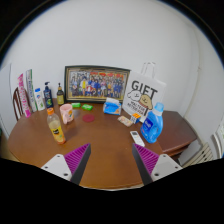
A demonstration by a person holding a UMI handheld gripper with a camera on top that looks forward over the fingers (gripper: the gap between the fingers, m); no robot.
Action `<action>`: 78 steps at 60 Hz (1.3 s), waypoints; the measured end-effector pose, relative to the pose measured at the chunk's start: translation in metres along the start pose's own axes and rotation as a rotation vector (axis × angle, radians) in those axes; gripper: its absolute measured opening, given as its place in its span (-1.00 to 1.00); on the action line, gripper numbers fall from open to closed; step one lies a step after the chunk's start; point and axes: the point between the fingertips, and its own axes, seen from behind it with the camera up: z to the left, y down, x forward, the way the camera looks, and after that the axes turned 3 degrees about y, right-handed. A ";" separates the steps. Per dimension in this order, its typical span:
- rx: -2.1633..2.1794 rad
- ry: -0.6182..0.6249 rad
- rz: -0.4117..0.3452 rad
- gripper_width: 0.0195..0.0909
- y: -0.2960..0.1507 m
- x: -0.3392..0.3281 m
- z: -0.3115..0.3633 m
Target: Pour water
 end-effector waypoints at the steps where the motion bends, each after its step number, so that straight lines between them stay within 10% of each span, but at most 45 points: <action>1: -0.002 -0.008 0.004 0.85 0.001 0.000 0.003; 49: 0.064 -0.205 -0.121 0.84 0.008 0.168 0.296; 61: 0.067 -0.170 -0.157 -0.22 -0.003 0.202 0.307; 78: -0.026 -0.086 -0.186 -0.81 -0.035 0.191 0.288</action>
